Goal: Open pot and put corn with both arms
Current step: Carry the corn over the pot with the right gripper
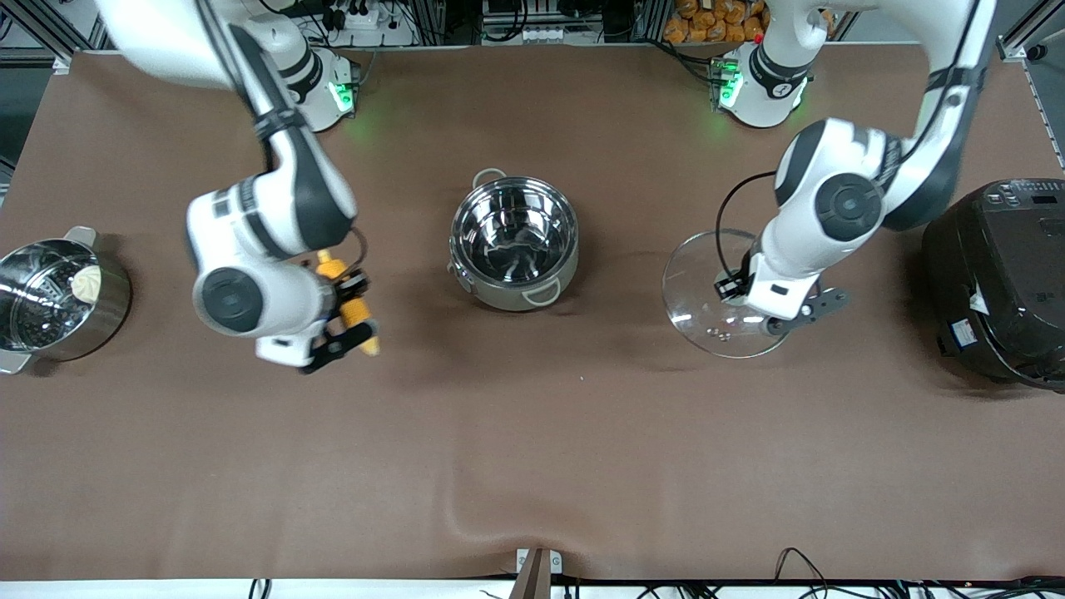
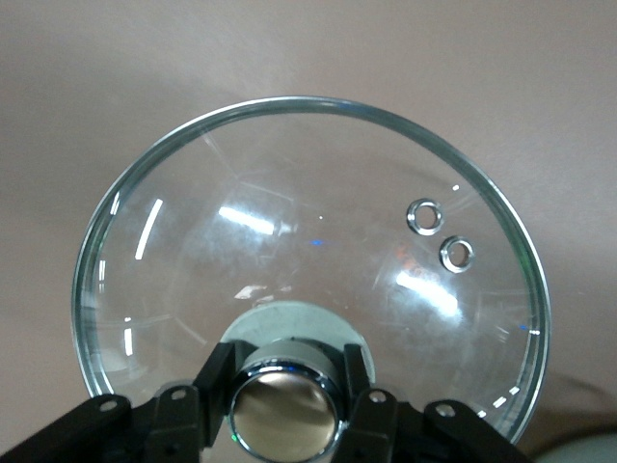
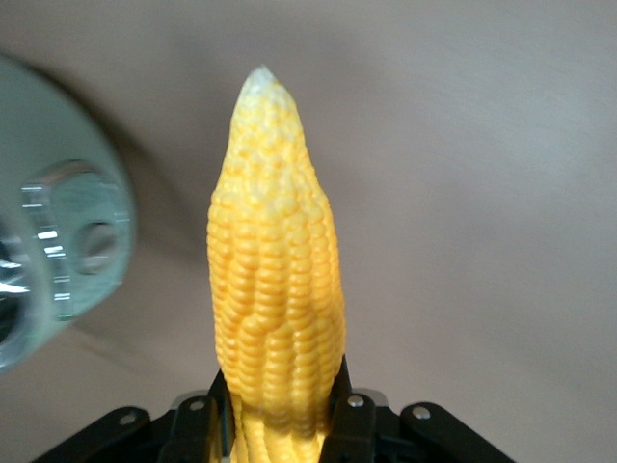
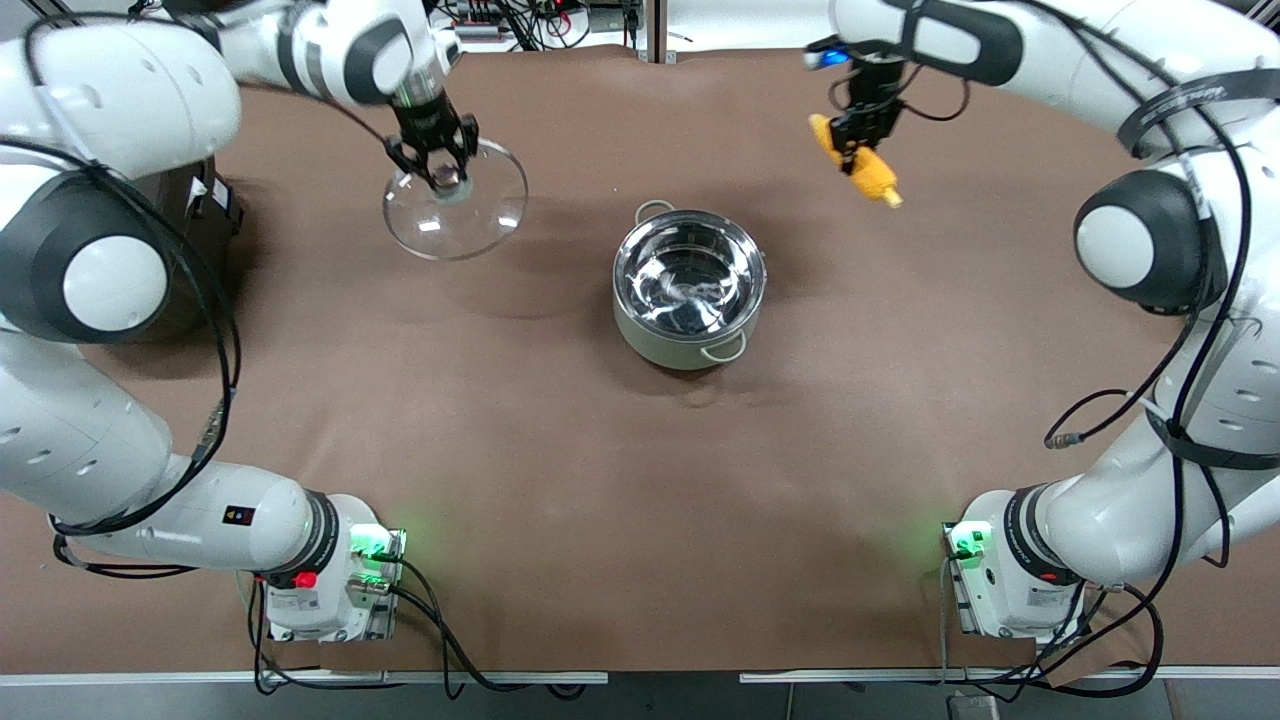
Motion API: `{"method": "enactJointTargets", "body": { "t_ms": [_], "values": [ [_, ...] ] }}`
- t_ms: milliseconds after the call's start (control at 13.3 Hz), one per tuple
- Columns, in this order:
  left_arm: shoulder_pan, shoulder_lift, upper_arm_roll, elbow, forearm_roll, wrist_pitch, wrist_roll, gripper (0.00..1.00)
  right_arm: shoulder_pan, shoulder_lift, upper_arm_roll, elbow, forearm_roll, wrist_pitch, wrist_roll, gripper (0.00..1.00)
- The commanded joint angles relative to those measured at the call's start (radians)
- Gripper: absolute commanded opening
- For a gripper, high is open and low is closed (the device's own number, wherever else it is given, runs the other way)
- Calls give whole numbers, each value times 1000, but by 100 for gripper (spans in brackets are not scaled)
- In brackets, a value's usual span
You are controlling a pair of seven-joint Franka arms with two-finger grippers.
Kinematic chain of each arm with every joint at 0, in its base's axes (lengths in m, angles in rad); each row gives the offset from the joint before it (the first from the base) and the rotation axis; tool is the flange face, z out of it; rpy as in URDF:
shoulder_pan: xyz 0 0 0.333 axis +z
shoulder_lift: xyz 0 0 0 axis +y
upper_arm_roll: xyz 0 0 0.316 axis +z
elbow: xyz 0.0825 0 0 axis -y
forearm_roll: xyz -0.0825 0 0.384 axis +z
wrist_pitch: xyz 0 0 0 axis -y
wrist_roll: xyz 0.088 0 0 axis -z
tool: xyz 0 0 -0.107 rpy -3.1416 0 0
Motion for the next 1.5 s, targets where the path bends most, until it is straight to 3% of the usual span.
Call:
{"method": "enactJointTargets", "body": {
  "t_ms": [0,150,450,825,975,1200,1425],
  "values": [
    [2,-29,-5,-133,-6,116,5,0,158,-23,-15,11,-4,-2,17,0],
    [0,-6,-4,-150,3,127,2,0,234,-17,-17,61,-7,-2,31,0],
    [0,32,0,-225,4,253,-3,0,415,11,-15,81,-110,30,173,0],
    [48,83,-4,-241,49,298,-6,3,498,90,-15,86,-157,99,215,0],
    [49,83,-4,-237,49,291,0,100,512,98,-15,86,-194,99,213,0],
    [49,49,-4,-204,49,247,-3,100,522,109,-15,78,-200,98,209,0],
    [78,15,-4,-4,49,-33,6,100,530,124,-15,77,-199,92,210,0]
  ]
}}
